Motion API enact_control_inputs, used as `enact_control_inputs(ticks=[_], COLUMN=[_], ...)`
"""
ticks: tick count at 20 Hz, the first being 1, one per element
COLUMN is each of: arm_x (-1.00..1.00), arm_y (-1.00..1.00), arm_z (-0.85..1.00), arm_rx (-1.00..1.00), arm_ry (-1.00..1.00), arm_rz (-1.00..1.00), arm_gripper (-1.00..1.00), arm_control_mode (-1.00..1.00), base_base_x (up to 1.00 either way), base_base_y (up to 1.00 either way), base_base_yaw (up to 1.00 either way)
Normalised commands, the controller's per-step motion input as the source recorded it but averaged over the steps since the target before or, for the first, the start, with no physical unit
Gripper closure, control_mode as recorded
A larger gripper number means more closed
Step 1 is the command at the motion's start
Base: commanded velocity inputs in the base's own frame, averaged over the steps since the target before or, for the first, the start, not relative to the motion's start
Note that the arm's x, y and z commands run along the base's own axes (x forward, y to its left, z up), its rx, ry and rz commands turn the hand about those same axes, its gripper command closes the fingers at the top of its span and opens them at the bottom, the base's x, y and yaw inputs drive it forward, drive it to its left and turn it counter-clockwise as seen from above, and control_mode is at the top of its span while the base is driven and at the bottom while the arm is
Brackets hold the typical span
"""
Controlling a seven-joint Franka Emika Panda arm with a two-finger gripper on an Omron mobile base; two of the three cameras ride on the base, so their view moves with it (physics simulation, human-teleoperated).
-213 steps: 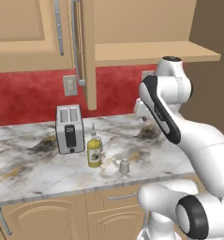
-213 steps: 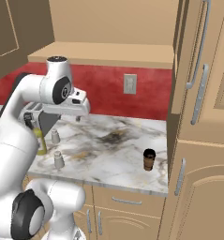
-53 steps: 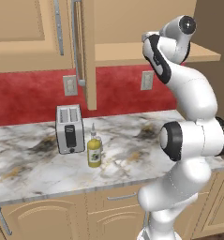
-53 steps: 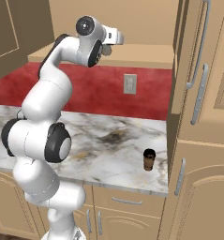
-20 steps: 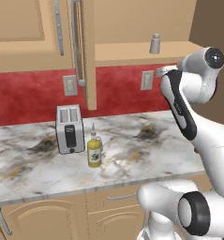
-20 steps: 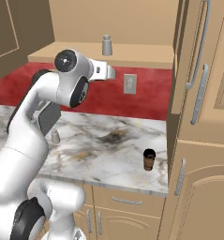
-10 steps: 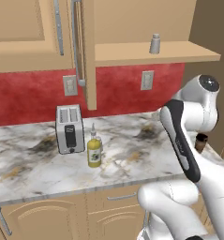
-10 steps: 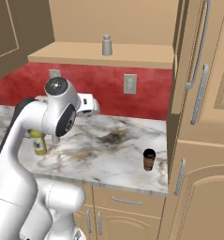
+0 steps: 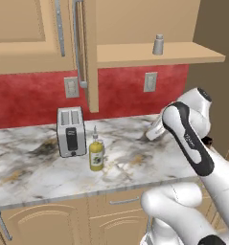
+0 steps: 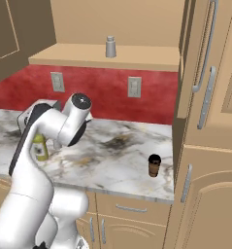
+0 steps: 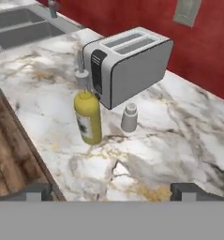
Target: There are various items on the counter. Only move the condiments/shakers into the cabinet.
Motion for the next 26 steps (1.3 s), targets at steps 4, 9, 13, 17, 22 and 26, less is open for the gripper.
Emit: enact_control_inputs(ticks=[4,9,13,17,22,26], arm_x=[0.60,0.41,0.17,0.00,0.02,0.02], arm_y=[0.62,0.14,0.00,0.00,0.05,0.27], arm_z=[-0.27,-0.21,-0.36,-0.53,-0.40,-0.27], arm_rx=[0.12,0.08,0.03,0.06,0.11,0.11], arm_ry=[0.03,0.00,0.01,0.00,0.00,-0.05], arm_rz=[0.50,0.21,0.08,0.08,0.05,0.02], arm_gripper=[-1.00,-1.00,-1.00,-1.00,-1.00,-1.00], arm_control_mode=[-1.00,-1.00,-1.00,-1.00,-1.00,-1.00], base_base_x=[0.00,0.00,0.00,0.00,0.00,0.00], base_base_y=[0.00,0.00,0.00,0.00,0.00,0.00], base_base_yaw=[0.00,0.00,0.00,0.00,0.00,0.00])
